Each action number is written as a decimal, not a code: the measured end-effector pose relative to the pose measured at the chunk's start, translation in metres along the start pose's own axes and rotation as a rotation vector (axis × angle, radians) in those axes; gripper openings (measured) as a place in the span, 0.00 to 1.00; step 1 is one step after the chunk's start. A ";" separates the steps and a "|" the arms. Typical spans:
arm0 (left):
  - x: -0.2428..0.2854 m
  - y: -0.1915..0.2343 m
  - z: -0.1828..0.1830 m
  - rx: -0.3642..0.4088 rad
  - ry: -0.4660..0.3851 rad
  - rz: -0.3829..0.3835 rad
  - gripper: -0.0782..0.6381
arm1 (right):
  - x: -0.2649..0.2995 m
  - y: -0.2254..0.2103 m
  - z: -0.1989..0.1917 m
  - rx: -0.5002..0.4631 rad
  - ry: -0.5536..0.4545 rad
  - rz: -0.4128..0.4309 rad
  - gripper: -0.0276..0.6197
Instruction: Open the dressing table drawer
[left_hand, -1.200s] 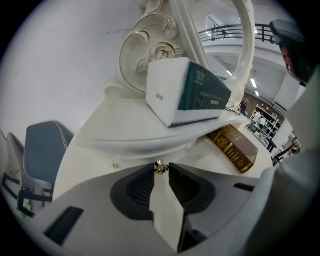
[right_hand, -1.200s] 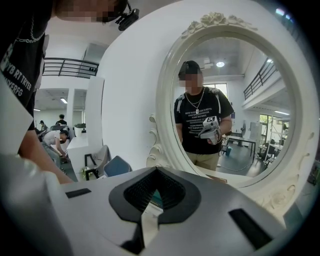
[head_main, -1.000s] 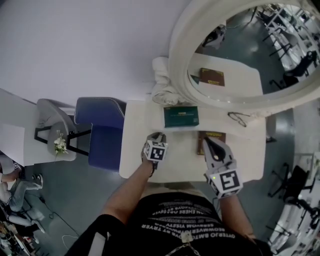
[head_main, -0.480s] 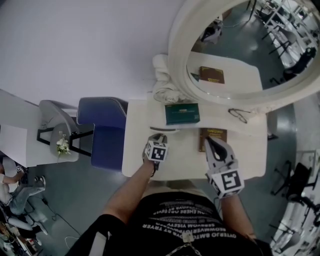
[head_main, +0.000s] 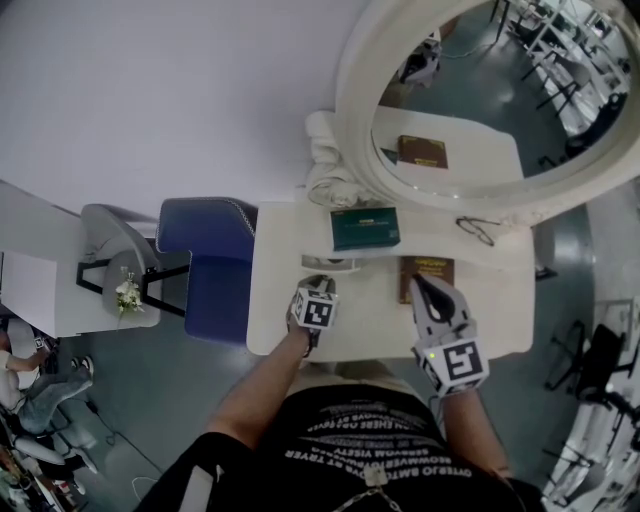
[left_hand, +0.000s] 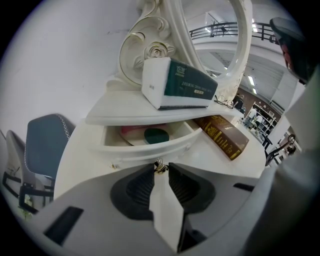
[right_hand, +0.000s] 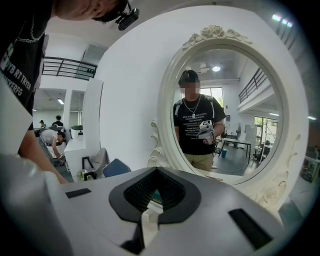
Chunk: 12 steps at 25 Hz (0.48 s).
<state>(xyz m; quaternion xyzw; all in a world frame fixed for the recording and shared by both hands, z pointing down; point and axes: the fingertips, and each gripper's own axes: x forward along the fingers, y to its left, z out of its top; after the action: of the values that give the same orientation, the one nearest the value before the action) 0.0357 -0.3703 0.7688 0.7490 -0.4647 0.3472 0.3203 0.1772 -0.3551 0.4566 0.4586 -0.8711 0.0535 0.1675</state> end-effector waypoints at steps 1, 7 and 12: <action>0.001 -0.001 -0.001 -0.001 -0.006 0.000 0.24 | 0.000 0.000 -0.001 0.000 0.001 0.000 0.05; -0.010 -0.004 -0.006 0.003 0.025 0.003 0.24 | -0.001 0.003 0.001 -0.005 -0.006 0.003 0.05; -0.011 -0.008 -0.011 0.004 0.026 -0.010 0.24 | -0.002 0.005 0.002 0.004 -0.015 0.004 0.05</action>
<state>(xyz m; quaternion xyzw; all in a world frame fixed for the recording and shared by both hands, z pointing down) 0.0373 -0.3537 0.7648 0.7473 -0.4559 0.3562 0.3269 0.1734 -0.3509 0.4544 0.4575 -0.8732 0.0522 0.1598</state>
